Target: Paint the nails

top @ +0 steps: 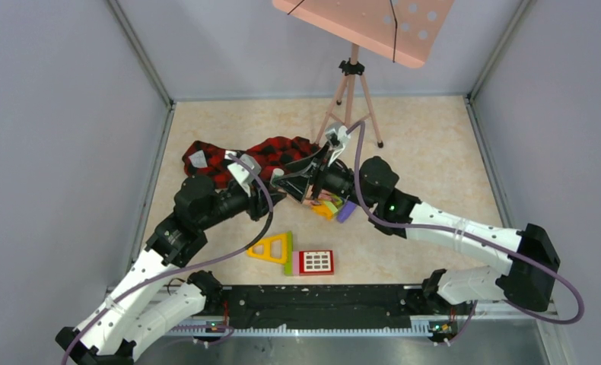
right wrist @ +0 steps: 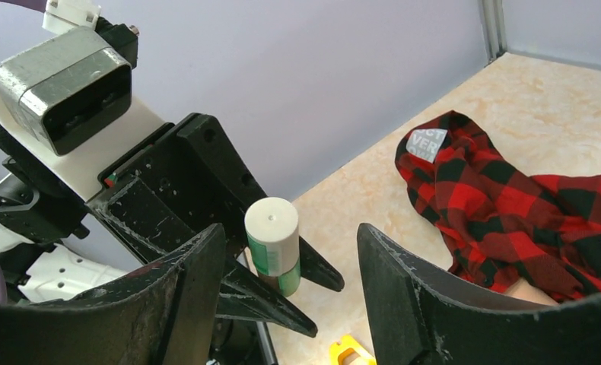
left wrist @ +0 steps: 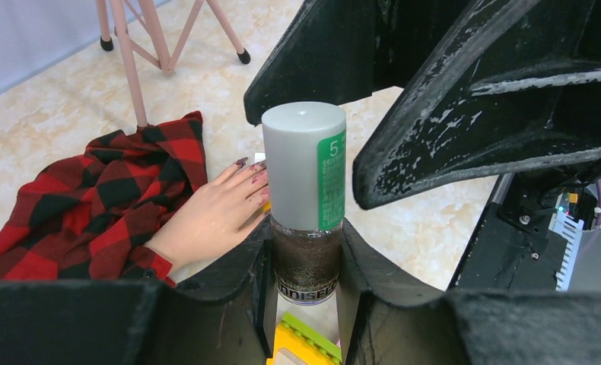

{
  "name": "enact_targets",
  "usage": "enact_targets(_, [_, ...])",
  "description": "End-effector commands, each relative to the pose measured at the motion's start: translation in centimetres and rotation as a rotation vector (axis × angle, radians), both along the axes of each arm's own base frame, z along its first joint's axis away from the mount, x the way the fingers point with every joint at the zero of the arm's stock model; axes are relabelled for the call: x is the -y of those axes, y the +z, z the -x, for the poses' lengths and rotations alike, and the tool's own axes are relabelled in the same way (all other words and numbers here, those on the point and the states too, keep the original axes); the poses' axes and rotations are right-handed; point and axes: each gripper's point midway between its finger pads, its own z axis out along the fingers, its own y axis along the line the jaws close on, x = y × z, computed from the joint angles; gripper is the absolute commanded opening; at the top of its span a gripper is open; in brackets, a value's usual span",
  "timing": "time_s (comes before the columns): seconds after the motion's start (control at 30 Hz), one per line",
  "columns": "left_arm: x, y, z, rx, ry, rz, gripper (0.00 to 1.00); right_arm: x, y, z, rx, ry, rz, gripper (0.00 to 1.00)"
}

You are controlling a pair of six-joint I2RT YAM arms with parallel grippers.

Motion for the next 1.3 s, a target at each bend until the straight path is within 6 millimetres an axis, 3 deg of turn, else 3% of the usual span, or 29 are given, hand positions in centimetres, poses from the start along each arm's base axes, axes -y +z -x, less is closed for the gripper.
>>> enact_targets(0.0, [0.0, 1.5, -0.5, 0.045, 0.014, 0.022, 0.0, -0.9, 3.0, 0.1, 0.051, 0.001, -0.037, 0.61])
enact_targets(0.17, [0.1, 1.3, -0.5, 0.038, 0.007, 0.016, 0.0, -1.8, 2.7, 0.2, 0.045, 0.026, -0.028, 0.48])
enact_targets(0.37, [0.1, 1.3, -0.5, 0.035, 0.009, 0.013, 0.0, -2.3, 2.3, 0.3, 0.04, 0.052, -0.009, 0.41])
enact_targets(0.4, [0.1, 1.2, -0.5, 0.036, 0.01, 0.012, 0.0, -2.4, 2.1, 0.4, 0.041, 0.057, -0.003, 0.37])
enact_targets(0.53, [0.1, 1.2, -0.5, 0.035, 0.005, 0.014, 0.0, -2.5, 1.7, 0.5, 0.044, 0.068, 0.017, 0.0])
enact_targets(0.77, [1.3, 1.9, 1.8, 0.036, -0.133, 0.045, 0.0, -1.3, 1.7, 2.7, 0.145, 0.204, 0.026, 0.0])
enact_targets(1.03, [3.3, 3.1, 7.4, 0.027, -0.486, 0.108, 0.0, 1.3, 1.9, 8.2, 0.331, 0.492, 0.006, 0.0])
enact_targets(1.27, [3.5, 3.1, 7.9, 0.016, -0.522, 0.115, 0.0, 2.9, 2.5, 10.5, 0.402, 0.577, -0.032, 0.0])
